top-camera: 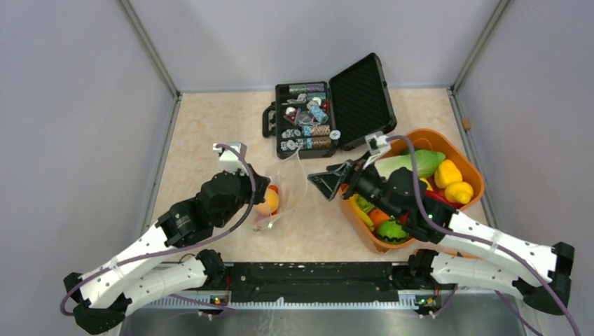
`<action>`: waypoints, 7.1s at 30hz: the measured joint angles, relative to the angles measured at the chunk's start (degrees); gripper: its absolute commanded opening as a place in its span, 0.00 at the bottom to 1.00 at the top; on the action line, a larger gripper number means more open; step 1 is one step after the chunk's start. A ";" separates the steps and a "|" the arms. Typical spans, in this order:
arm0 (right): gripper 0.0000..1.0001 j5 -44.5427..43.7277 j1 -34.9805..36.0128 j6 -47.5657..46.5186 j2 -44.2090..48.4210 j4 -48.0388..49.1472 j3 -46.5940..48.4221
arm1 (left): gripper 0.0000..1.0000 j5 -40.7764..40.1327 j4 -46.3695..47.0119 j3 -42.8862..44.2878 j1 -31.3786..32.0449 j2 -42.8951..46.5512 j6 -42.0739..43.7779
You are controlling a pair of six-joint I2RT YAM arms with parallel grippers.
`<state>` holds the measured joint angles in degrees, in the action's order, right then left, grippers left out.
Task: Place the food in the zip-top bag and seal the zipper
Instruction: Place the fake fruit in the zipper food storage bag, then adjust the fake vegetable in the bin, then pick up the fake fruit from the bin.
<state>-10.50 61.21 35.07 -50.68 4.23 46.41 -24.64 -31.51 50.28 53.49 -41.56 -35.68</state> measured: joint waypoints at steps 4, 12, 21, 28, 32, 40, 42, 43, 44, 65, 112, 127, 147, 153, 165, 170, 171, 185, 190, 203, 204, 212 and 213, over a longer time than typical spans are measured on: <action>0.81 -10.38 -0.07 1.25 6.19 -7.89 -0.17 | 0.00 -0.81 -0.04 -0.20 0.00 0.57 -0.24; 0.75 -29.16 -1.40 7.28 11.19 -29.49 -0.11 | 0.00 -0.28 0.48 -0.81 0.00 -0.68 -0.42; 0.76 -33.79 -3.91 11.28 11.91 -46.51 1.77 | 0.00 -0.22 0.72 -0.81 0.00 -0.98 -0.42; 0.78 -31.54 -6.16 11.78 5.84 -52.68 1.77 | 0.00 -1.07 0.31 -0.81 0.00 -0.33 -0.39; 0.78 -31.19 -7.21 12.57 4.44 -54.97 1.77 | 0.00 -2.36 -0.24 -0.81 -0.02 0.87 -0.37; 0.78 -28.06 -12.66 13.18 4.37 -56.78 1.77 | 0.00 -2.10 -0.22 -0.81 -0.02 0.52 -0.39; 0.78 -26.38 -14.97 12.96 4.39 -56.94 1.70 | 0.00 -1.99 -0.20 -0.81 -0.02 0.35 -0.39; 0.78 -25.53 -16.11 12.81 4.39 -56.96 1.66 | 0.00 -1.99 -0.17 -0.81 -0.02 0.31 -0.37; 0.78 -24.74 -17.16 12.57 4.37 -56.92 1.57 | 0.00 -1.99 -0.20 -0.81 -0.02 0.31 -0.37; 0.63 -20.55 -25.97 13.18 0.68 -47.04 -9.07 | 0.00 -1.75 -0.15 -0.81 -0.02 0.04 -0.37; 0.75 -4.28 -26.64 5.68 13.20 -42.75 -4.44 | 0.00 -0.74 0.22 -0.90 -0.02 -0.17 -0.35; 0.80 -26.51 -26.64 17.40 2.69 -75.08 13.99 | 0.00 -0.94 0.33 -1.25 -0.02 -0.15 -0.13; 0.80 -31.52 -26.64 23.89 -7.06 -82.66 9.33 | 0.00 -1.42 0.63 -1.57 -0.07 0.61 2.60; 0.74 -30.56 -26.88 22.56 -7.69 -80.28 8.94 | 0.00 -1.14 0.68 -1.57 -0.07 0.07 2.62; 0.83 -25.94 -29.46 18.49 -8.24 -72.65 4.55 | 0.00 -1.14 0.83 -1.57 -0.07 0.09 2.62; 0.85 -22.88 -29.51 16.28 -9.42 -70.84 4.11 | 0.00 -1.16 0.83 -1.57 -0.07 0.09 2.62; 0.86 -22.29 -29.51 15.82 -9.51 -70.75 4.11 | 0.00 -1.16 0.83 -1.57 -0.07 0.09 2.62; 0.76 -16.02 -29.64 15.78 -8.57 -69.68 1.55 | 0.00 -1.60 0.79 -1.57 -0.07 0.09 2.82; 0.57 -15.32 -29.88 16.81 -8.61 -68.11 -0.85 | 0.00 -1.86 0.61 -1.64 -0.15 0.55 2.86; 0.33 -14.84 -29.88 16.48 -2.36 -65.37 1.51 | 0.00 -2.03 0.57 -1.66 -0.15 0.90 2.89; 0.33 -14.73 -29.88 16.46 -0.48 -64.19 1.70 | 0.00 -2.01 0.57 -1.66 -0.15 0.90 2.89; 0.31 -12.11 -29.88 17.51 16.26 -54.66 -0.35 | 0.00 -1.79 0.94 -1.66 -0.22 0.04 2.89; 0.31 -11.47 -29.88 17.59 18.18 -53.33 -1.14 | 0.00 -1.75 1.03 -1.66 -0.22 -0.26 2.89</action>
<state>-21.98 31.33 52.66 -32.49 -49.10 45.28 -26.39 -30.48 48.62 53.28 -41.82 -32.80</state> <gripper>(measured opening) 0.715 0.002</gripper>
